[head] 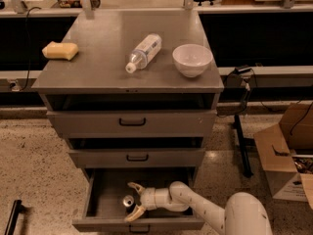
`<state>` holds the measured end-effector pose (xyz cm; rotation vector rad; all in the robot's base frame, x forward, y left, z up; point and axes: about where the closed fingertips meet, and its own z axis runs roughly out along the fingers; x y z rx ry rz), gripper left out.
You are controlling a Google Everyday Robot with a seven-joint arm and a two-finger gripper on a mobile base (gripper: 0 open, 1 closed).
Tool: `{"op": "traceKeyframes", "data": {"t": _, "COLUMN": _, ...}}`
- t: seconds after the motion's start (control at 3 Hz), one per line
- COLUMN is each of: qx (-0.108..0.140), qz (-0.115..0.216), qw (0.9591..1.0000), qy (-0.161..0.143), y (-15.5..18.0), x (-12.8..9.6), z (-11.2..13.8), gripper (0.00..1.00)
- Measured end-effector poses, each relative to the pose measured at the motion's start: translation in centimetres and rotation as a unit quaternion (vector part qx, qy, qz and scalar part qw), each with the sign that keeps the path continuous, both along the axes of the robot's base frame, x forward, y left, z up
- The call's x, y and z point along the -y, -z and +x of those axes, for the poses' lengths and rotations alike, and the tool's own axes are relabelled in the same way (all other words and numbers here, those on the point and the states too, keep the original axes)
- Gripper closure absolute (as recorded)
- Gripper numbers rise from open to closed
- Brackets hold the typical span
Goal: Place redbull can into bottom drawer
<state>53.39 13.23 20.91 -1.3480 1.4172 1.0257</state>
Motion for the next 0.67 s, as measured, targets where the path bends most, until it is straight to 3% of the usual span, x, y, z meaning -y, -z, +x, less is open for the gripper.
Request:
{"op": "traceKeyframes", "data": {"t": 0.33, "qx": 0.014, "qz": 0.003, "qw": 0.9999, "qy": 0.005, "y": -2.66, "x": 1.61, "z": -0.82, "gripper": 0.00}}
{"op": "traceKeyframes", "data": {"t": 0.67, "qx": 0.012, "qz": 0.005, "qw": 0.9999, "qy": 0.004, "y": -2.78, "x": 1.65, "z": -1.18, "gripper": 0.00}}
